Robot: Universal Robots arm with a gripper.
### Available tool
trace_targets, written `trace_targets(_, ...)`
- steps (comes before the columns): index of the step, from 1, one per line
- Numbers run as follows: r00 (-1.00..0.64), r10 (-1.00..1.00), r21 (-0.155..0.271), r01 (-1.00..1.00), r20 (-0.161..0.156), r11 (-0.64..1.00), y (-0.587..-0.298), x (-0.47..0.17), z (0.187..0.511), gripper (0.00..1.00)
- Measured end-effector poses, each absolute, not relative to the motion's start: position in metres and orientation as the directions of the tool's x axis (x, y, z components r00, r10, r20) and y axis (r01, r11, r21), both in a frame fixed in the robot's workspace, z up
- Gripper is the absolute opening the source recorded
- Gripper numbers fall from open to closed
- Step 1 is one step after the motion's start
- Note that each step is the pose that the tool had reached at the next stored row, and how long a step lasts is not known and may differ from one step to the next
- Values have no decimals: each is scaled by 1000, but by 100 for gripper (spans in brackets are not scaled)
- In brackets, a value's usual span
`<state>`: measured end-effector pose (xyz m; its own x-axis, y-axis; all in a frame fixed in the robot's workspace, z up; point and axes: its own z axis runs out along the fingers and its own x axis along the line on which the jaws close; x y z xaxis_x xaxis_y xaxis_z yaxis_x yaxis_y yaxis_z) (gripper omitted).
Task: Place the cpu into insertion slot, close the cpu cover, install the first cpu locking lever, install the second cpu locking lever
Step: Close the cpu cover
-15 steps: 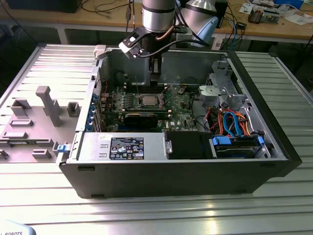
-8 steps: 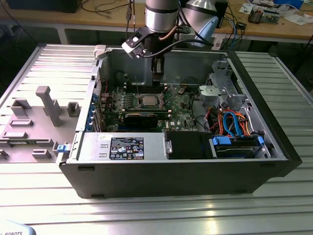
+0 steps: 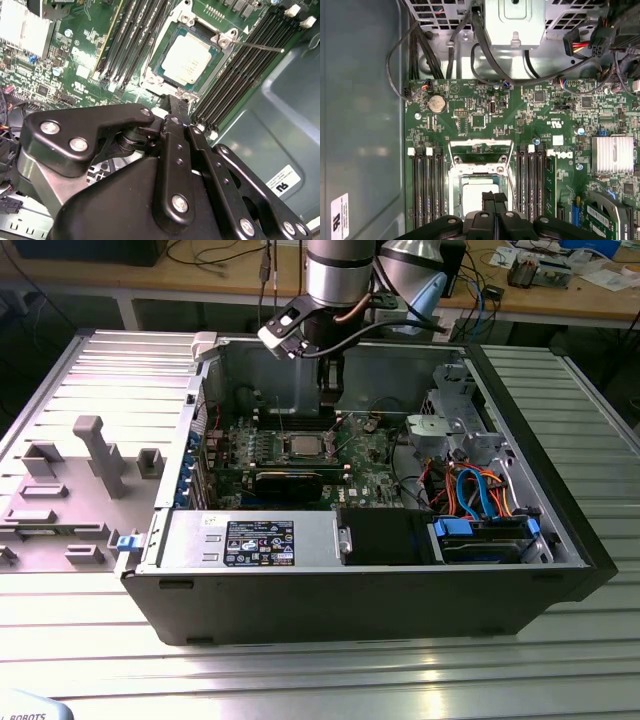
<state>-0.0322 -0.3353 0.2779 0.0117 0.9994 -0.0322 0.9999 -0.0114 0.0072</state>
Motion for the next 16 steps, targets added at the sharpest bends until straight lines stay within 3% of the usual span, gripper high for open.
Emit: trace_targets(16,10,999,4,1000,-33,-10,-334,-22,278,11)
